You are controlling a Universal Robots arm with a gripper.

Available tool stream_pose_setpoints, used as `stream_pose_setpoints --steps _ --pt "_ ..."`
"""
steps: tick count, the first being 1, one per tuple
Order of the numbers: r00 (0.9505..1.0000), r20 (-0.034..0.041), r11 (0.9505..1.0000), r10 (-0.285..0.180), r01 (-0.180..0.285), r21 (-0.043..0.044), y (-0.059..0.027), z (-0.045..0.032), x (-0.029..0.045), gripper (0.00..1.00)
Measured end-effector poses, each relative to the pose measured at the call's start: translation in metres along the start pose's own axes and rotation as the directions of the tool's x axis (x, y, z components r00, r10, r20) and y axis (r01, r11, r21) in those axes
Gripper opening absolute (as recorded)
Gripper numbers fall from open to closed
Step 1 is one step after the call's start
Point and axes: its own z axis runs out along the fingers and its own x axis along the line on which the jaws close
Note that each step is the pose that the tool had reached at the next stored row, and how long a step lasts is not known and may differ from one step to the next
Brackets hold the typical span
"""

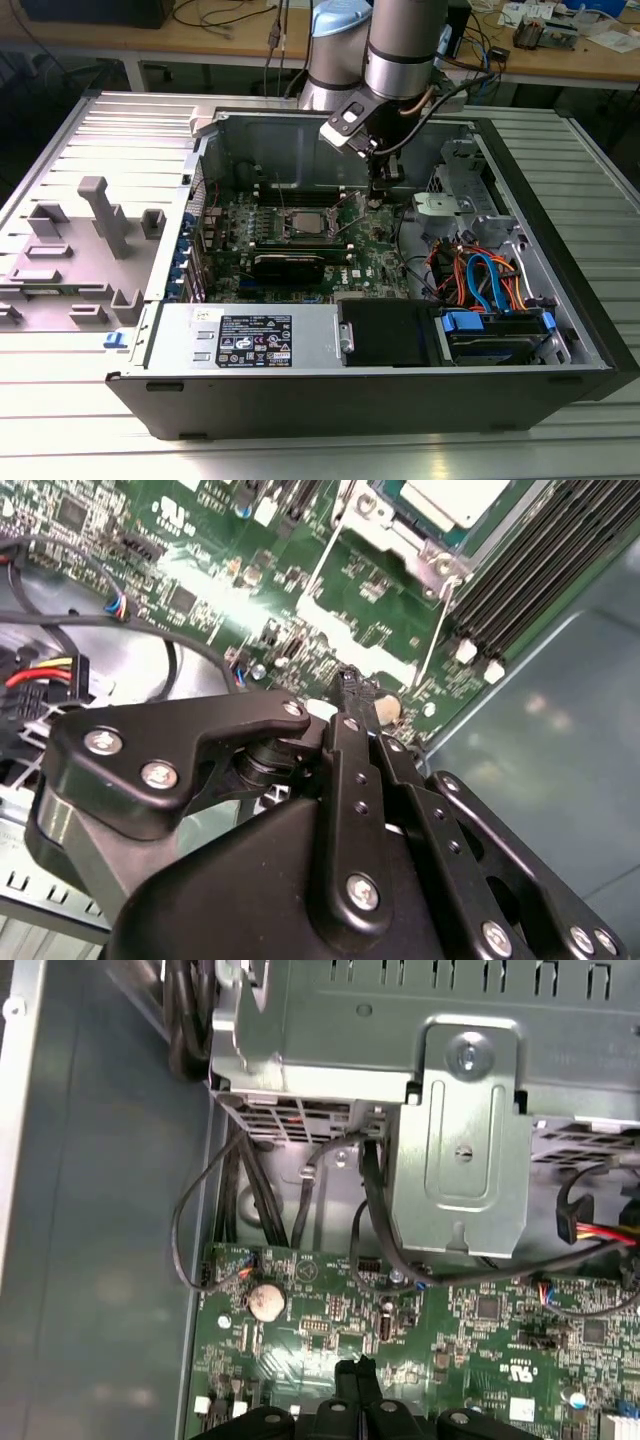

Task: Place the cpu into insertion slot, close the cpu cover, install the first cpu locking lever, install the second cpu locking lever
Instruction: 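Close the cpu cover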

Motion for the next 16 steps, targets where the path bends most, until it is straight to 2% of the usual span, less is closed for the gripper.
stream_pose_setpoints --steps 3,6,10,16 --pt "1.0 -0.0004 1.0 0.0 0.0 0.0009 0.0035 0.0012 0.0001 0.11" --pt "1.0 -0.0006 1.0 0.0 0.0 0.0051 0.0056 0.0089 -0.0002 0.11" --pt "1.0 -0.0012 0.9999 0.0 0.0 0.012 0.0054 0.0155 -0.0003 0.11" --pt "1.0 -0.0013 0.9999 0.0 0.0 0.0132 0.0001 0.0164 0.0002 0.11"
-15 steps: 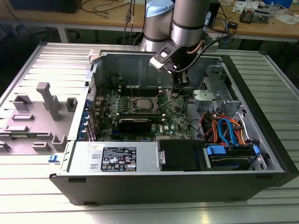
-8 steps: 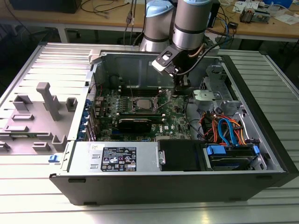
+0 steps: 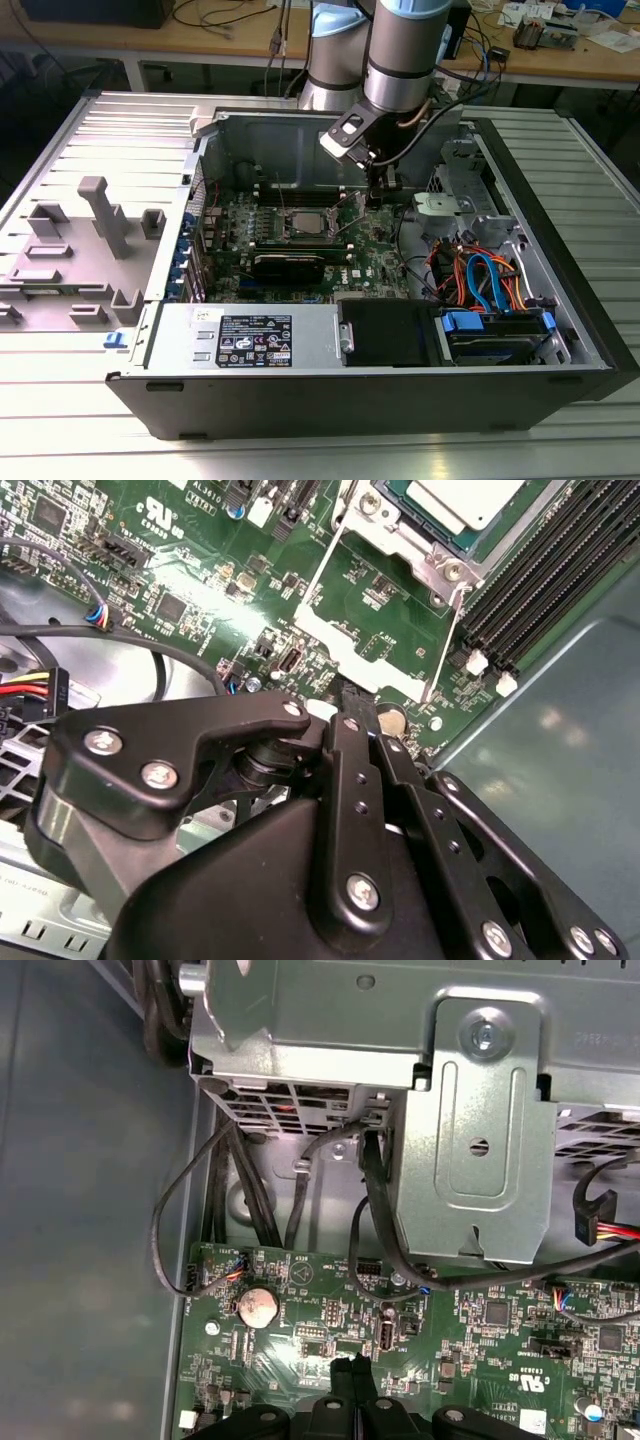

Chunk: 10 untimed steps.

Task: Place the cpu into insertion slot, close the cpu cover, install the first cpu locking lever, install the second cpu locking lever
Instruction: 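Close the cpu cover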

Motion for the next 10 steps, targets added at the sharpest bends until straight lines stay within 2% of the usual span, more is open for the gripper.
stream_pose_setpoints --steps 10 --pt "1.0 0.0 1.0 -0.001 0.001 0.0 -0.0017 0.0 0.0002 0.11"
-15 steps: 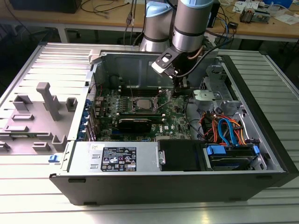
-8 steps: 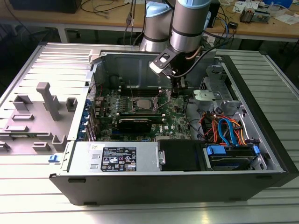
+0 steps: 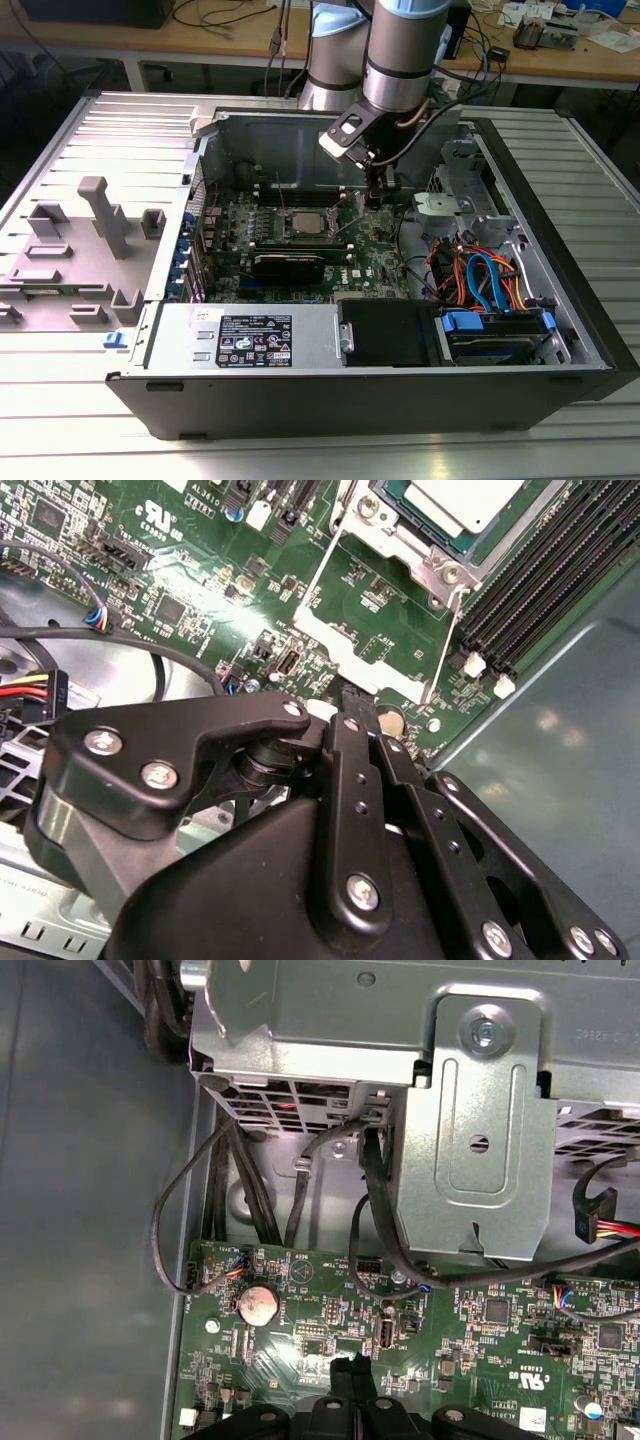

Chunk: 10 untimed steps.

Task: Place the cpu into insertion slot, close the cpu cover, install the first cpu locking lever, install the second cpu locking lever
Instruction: 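Close the cpu cover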

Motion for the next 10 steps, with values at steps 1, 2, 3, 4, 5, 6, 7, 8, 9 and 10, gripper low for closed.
stream_pose_setpoints --steps 1,2,3,4,5,6,7,8,9,10 --pt "1.0 0.0 1.0 0.0 0.0 0.0 -0.0006 0.0 0.0 0.11" --pt "1.0 0.0 1.0 0.0 0.0 0.0 -0.0011 0.0 0.0001 0.11" --pt "1.0 0.0 1.0 0.0 0.0 0.0 -0.0016 0.0 0.0001 0.11" --pt "1.0 0.0 1.0 0.0 0.0 0.0 -0.0027 -0.0001 0.0002 0.11" --pt "1.0 0.0 1.0 0.0 0.0 0.0 -0.0037 -0.0001 0.0003 0.11" --pt "1.0 0.0 1.0 0.0 0.0 0.0 -0.0048 -0.0001 0.0004 0.11" --pt "1.0 -0.0001 1.0 0.0 0.0 0.0 -0.0058 -0.0001 0.0005 0.11" --pt "1.0 -0.0002 1.0 0.0 0.0 0.0 -0.0062 -0.0001 0.0005 0.11" --pt "1.0 -0.0003 1.0 0.0 0.0 0.0 -0.0062 -0.0001 0.0006 0.11" --pt "1.0 -0.0015 1.0 0.0 0.0 -0.0001 -0.0069 -0.0001 0.0007 0.11"
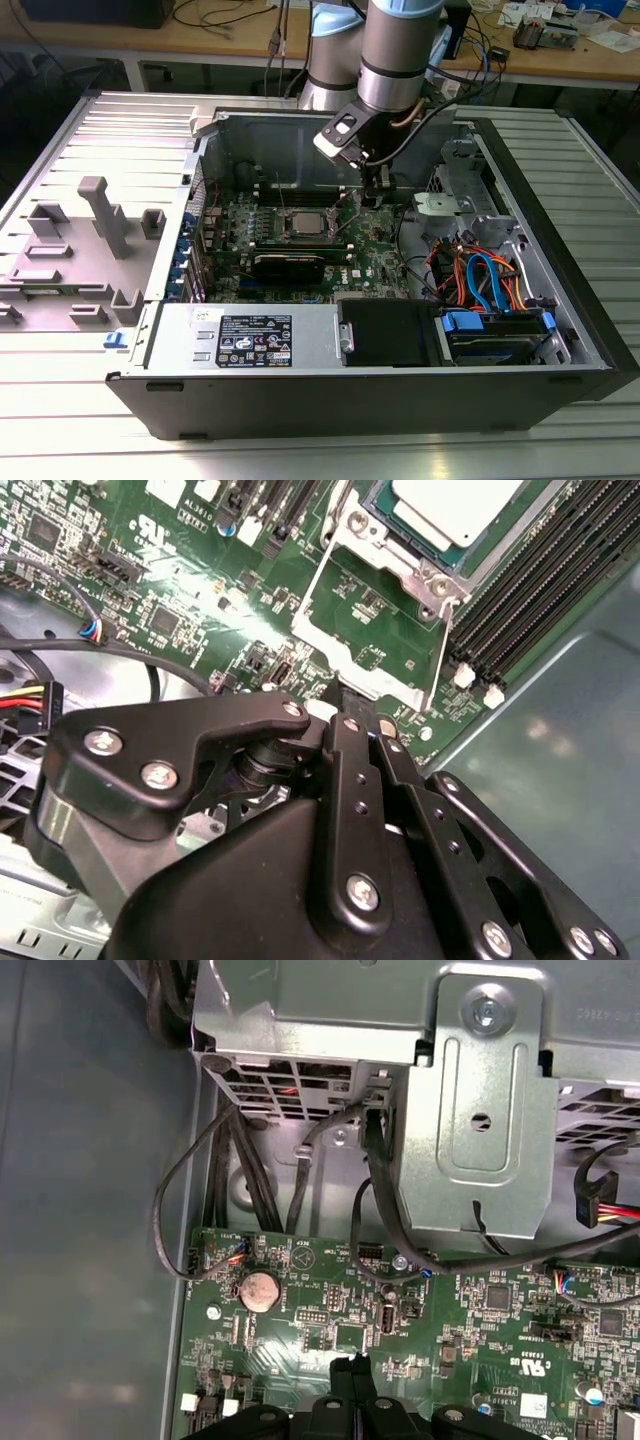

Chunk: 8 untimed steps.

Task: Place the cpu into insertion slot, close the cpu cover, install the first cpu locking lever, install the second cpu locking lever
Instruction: 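Close the cpu cover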

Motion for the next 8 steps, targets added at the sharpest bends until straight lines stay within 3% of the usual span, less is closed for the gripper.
stream_pose_setpoints --steps 8 --pt "1.0 -0.0068 1.0 0.002 -0.002 -0.0007 -0.0035 -0.0004 0.0003 0.11"
